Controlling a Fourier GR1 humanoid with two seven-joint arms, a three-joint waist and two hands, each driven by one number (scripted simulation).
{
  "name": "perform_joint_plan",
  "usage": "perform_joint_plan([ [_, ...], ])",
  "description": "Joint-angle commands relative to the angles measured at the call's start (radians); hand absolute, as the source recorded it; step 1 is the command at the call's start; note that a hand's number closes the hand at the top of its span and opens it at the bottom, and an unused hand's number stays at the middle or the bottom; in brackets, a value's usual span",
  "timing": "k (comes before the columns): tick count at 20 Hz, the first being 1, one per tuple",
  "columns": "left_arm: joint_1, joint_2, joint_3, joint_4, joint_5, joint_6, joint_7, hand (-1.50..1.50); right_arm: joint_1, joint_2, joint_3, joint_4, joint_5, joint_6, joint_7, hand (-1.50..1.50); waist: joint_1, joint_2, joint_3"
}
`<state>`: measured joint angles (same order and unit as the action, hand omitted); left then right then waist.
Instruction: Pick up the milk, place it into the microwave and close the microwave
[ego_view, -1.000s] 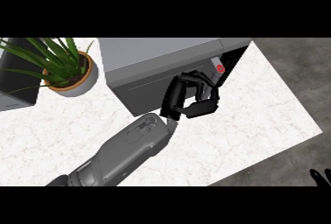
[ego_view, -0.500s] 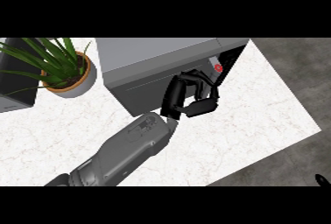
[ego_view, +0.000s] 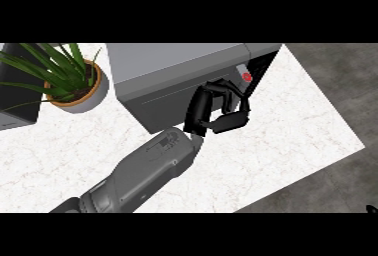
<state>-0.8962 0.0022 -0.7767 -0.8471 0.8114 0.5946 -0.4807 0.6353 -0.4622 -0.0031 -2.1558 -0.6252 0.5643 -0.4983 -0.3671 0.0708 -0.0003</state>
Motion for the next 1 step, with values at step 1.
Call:
perform_joint_plan([
  [1, -0.086, -0.002, 0.029, 0.083, 0.024, -0.026, 0.017, 1.5, 0.016, -0.009, -0.001, -0.01, -0.014, 0.023, -0.004, -1.5, -0.016, 0.011, 0.001],
])
